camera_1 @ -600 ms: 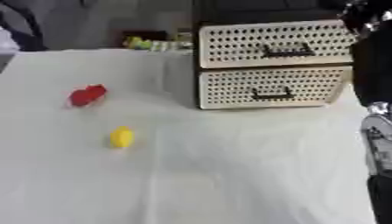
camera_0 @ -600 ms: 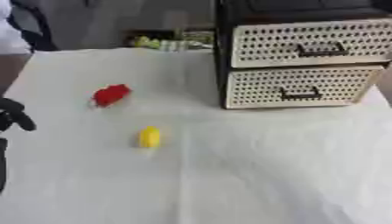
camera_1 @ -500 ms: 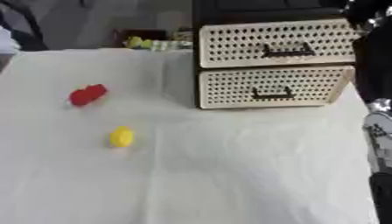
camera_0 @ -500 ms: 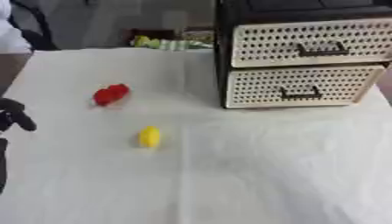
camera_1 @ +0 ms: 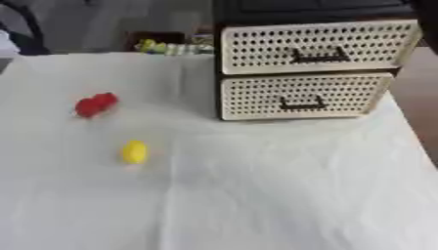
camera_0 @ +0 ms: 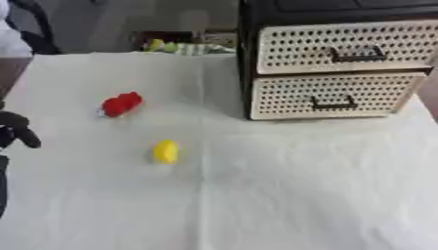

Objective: Pick up objects from table and place into drawer.

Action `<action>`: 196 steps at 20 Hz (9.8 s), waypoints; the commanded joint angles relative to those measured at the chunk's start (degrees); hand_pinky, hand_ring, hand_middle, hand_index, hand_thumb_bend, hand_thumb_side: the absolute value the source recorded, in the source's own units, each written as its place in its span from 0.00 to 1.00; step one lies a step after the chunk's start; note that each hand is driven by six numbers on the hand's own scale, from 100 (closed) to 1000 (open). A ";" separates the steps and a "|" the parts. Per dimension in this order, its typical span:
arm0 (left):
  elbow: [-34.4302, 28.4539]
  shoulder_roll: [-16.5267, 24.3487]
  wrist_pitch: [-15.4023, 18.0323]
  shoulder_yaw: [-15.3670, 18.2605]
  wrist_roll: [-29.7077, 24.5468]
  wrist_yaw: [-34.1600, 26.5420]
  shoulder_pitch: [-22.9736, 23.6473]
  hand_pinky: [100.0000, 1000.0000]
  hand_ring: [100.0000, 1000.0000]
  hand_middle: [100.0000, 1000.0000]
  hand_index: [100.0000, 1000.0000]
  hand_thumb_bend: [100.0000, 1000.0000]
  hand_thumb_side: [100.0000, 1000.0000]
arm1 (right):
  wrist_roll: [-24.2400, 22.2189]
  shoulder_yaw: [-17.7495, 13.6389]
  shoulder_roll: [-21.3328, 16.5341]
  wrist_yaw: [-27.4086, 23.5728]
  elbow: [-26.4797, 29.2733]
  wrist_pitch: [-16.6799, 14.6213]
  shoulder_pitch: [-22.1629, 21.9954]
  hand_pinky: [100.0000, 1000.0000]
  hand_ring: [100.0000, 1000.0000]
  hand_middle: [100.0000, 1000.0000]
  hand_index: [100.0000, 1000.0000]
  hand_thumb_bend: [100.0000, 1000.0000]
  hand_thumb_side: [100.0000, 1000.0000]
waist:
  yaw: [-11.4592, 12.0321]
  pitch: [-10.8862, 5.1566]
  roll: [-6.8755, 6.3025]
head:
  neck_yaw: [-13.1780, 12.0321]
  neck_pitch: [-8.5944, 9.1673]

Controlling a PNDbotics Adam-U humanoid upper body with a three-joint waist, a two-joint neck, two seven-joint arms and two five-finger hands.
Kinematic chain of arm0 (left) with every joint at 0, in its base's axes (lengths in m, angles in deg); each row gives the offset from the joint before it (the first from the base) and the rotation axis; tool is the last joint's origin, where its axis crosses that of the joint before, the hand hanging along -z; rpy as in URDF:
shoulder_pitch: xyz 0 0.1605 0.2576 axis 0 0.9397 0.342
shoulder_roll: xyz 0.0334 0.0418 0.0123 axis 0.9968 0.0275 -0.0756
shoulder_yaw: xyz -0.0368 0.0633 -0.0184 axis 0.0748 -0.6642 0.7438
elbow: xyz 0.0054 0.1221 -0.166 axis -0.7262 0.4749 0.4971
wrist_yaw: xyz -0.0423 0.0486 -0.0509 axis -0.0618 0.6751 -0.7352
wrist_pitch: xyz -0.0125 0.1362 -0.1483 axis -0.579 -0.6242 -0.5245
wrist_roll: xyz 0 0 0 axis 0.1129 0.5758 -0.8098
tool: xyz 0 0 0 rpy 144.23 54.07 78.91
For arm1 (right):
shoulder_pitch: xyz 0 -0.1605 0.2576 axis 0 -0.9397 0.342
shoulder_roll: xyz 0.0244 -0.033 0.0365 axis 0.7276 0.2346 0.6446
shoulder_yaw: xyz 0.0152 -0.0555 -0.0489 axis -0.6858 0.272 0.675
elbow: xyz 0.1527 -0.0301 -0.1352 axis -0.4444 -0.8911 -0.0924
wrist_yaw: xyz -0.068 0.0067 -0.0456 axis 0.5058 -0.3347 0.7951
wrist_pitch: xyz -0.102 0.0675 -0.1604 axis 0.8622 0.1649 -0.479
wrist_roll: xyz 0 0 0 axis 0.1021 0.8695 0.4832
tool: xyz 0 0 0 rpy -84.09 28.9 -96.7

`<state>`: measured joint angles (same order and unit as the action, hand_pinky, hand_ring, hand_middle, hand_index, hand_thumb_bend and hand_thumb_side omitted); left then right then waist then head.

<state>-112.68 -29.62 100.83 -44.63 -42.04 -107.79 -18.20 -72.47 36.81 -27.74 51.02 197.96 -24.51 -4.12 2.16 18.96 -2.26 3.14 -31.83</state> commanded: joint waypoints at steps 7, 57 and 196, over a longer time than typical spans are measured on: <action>-0.83 2.07 -0.25 -0.53 -0.23 -0.83 0.36 0.39 0.56 0.61 0.68 0.00 0.78 | -21.17 5.58 -11.07 2.14 -4.45 -4.87 7.01 0.63 0.71 0.52 0.76 0.00 0.99 | -1.00 -2.77 0.46 | -1.03 -0.96; -0.83 2.77 -2.37 -1.32 -0.81 -1.34 1.18 0.38 0.56 0.61 0.69 0.00 0.80 | -30.42 21.51 -6.37 21.67 -37.03 -11.72 20.47 0.00 0.17 0.00 0.85 0.81 0.43 | -2.28 -4.36 1.75 | 0.52 1.66; -0.83 0.27 -7.37 -1.96 -0.90 1.53 1.41 0.38 0.55 0.61 0.66 0.04 0.86 | -5.75 24.24 -1.73 44.90 -39.50 -5.33 20.30 0.00 0.18 0.00 0.75 0.58 0.52 | -3.67 -2.60 2.44 | 0.51 1.75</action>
<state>-112.68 -29.71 93.61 -46.56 -42.98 -106.37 -16.29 -77.90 61.43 -27.34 96.88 156.80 -29.74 15.42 -1.45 17.40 0.03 3.63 -30.35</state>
